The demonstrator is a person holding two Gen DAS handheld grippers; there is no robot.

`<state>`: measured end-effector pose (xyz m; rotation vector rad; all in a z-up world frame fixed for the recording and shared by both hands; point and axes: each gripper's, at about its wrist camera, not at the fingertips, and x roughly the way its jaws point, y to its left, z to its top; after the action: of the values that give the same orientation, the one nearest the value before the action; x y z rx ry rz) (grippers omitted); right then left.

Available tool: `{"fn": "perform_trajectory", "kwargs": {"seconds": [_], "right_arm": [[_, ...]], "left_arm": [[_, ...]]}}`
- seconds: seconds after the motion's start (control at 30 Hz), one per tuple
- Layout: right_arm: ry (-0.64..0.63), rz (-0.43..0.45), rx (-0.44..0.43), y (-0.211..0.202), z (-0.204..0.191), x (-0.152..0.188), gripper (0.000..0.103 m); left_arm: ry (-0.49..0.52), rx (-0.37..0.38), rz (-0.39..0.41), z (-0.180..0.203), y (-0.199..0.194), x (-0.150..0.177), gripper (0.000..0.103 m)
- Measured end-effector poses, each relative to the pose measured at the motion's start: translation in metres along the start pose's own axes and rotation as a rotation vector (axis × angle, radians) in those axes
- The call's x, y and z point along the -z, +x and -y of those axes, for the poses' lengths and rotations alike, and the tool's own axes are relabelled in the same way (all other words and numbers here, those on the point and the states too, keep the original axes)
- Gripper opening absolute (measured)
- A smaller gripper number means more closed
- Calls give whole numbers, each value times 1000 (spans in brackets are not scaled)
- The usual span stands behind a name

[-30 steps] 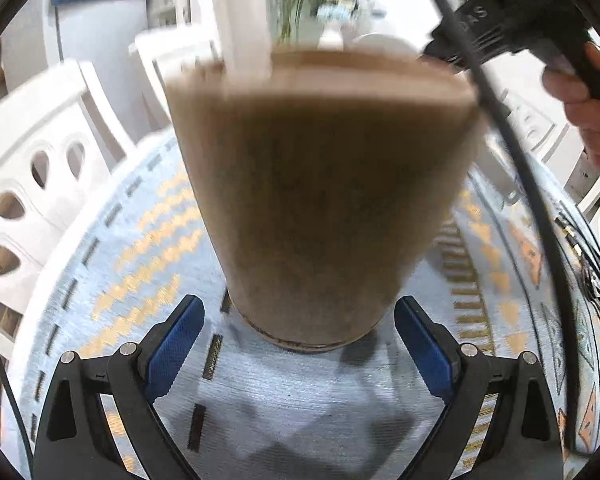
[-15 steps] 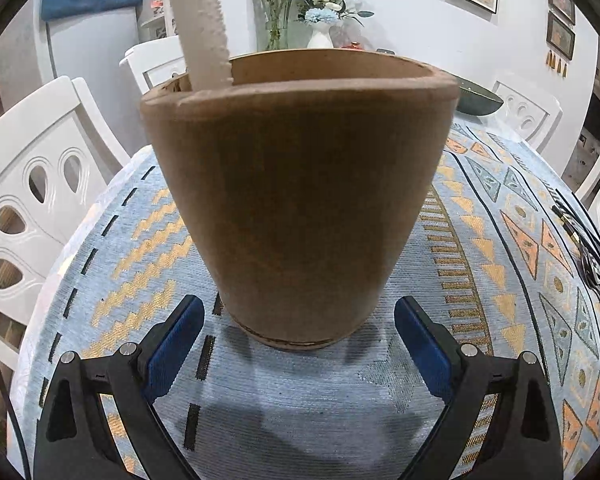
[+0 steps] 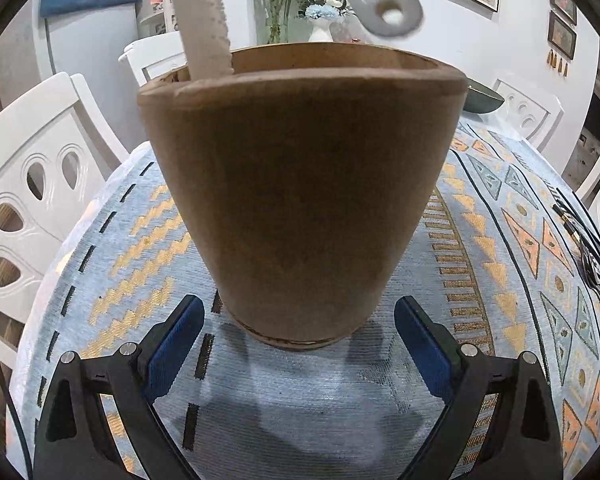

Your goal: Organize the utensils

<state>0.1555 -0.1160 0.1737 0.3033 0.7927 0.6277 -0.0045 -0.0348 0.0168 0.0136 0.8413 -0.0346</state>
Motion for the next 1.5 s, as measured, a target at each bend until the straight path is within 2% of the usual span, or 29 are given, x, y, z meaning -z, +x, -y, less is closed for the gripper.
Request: {"fn": "perform_trajectory", "kwargs": {"seconds": [0.27, 0.37, 0.53, 0.63, 0.87, 0.93, 1.03, 1.17, 1.33, 1.43, 1.5], "right_arm": [[39, -19, 0, -6, 14, 7, 6], [47, -47, -3, -12, 14, 9, 7], [12, -44, -2, -27, 10, 9, 10], [38, -36, -24, -37, 15, 6, 13], [32, -34, -40, -52, 15, 2, 51], [3, -45, -22, -56, 11, 1, 51], [-5, -10, 4, -74, 15, -3, 51], [11, 47, 81, -119, 38, -12, 51], [-26, 91, 263, -190, 64, -16, 52], [-44, 101, 401, -227, 79, -4, 66], [-25, 90, 461, -240, 91, 8, 70]], "left_arm": [[0, -1, -2, 1, 1, -2, 96], [-3, -3, -1, 0, 1, -2, 96], [-3, -4, -1, 0, 2, -2, 96], [-4, -3, -5, -1, 2, -3, 96], [-1, -1, -9, -2, 4, -2, 96], [0, -1, -9, -2, 4, -2, 96], [-1, 2, -10, -2, 5, -1, 96], [1, 5, -13, -1, 5, 0, 96], [3, 10, -23, -1, 7, -1, 96], [-5, 14, -26, -3, 7, -1, 96], [-9, 17, -27, -4, 7, -1, 96]]}}
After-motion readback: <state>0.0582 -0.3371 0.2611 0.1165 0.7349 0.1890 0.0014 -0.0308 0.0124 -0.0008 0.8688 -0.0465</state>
